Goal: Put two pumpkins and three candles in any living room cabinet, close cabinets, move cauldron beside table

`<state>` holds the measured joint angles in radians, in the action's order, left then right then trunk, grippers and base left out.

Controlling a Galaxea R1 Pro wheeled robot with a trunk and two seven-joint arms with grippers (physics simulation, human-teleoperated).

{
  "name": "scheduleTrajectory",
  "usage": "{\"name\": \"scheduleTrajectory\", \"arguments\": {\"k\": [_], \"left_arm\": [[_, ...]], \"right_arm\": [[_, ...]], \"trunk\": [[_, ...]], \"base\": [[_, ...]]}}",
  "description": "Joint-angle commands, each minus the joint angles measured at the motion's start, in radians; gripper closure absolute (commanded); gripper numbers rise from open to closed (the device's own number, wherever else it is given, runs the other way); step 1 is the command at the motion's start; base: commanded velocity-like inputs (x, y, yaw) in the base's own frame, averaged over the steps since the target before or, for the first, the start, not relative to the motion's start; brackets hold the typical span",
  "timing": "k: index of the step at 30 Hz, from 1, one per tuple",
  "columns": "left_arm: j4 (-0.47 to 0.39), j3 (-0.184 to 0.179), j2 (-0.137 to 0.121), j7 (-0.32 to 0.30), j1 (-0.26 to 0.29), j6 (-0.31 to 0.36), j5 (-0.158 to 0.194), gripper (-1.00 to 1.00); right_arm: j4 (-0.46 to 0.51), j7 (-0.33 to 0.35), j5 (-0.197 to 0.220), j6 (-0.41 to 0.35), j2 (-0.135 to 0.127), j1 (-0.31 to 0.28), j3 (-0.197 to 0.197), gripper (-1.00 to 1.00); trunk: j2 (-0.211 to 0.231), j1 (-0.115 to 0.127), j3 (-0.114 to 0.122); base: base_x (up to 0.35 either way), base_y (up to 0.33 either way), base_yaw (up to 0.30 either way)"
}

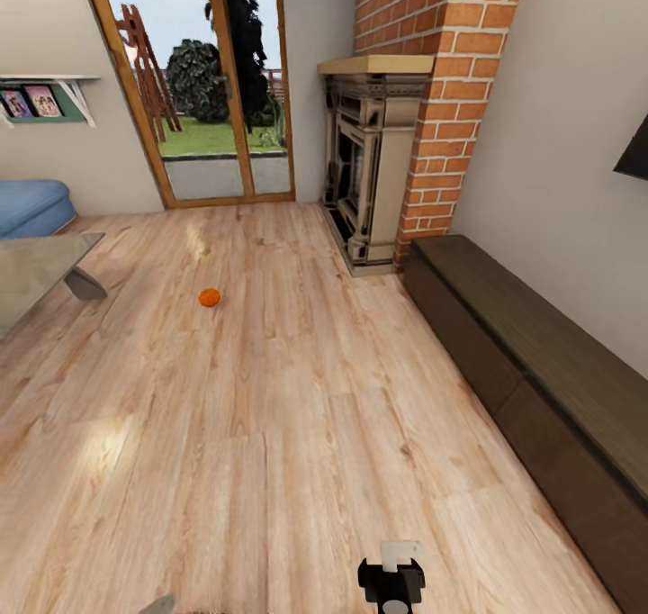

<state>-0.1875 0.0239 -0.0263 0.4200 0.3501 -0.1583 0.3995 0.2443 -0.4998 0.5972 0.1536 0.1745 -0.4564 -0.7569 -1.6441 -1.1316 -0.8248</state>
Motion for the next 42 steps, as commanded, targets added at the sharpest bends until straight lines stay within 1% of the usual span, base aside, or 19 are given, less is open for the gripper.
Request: {"name": "scheduleTrajectory", "arguments": {"k": [1,15,33,42], "left_arm": [[0.000,0.002,0.000,0.000,0.000,-0.004,0.004,-1.00],[0.000,0.002,0.000,0.000,0.000,-0.004,0.004,-1.00],[0.000,0.002,0.005,0.000,0.000,-0.010,0.004,-1.00],[0.000,0.002,0.005,0.000,0.000,-0.010,0.004,-1.00]], "right_arm": [[0.000,-0.003,0.010,0.006,0.000,-0.001,-0.007,-1.00],[0.000,-0.003,0.010,0.004,0.000,-0.001,-0.008,-1.00],[-0.001,-0.003,0.010,0.003,0.000,-0.001,-0.007,-1.00],[-0.002,-0.003,0.010,0.002,0.000,-0.001,-0.008,-1.00]], "trunk": [[0.000,0.000,0.001],[0.000,0.000,0.017],[0.000,0.000,0.038],[0.000,0.000,0.036]], "base": [[-0.065,0.000,0.234],[-0.112,0.000,0.234],[-0.007,0.000,0.235],[-0.038,0.002,0.260]]}}
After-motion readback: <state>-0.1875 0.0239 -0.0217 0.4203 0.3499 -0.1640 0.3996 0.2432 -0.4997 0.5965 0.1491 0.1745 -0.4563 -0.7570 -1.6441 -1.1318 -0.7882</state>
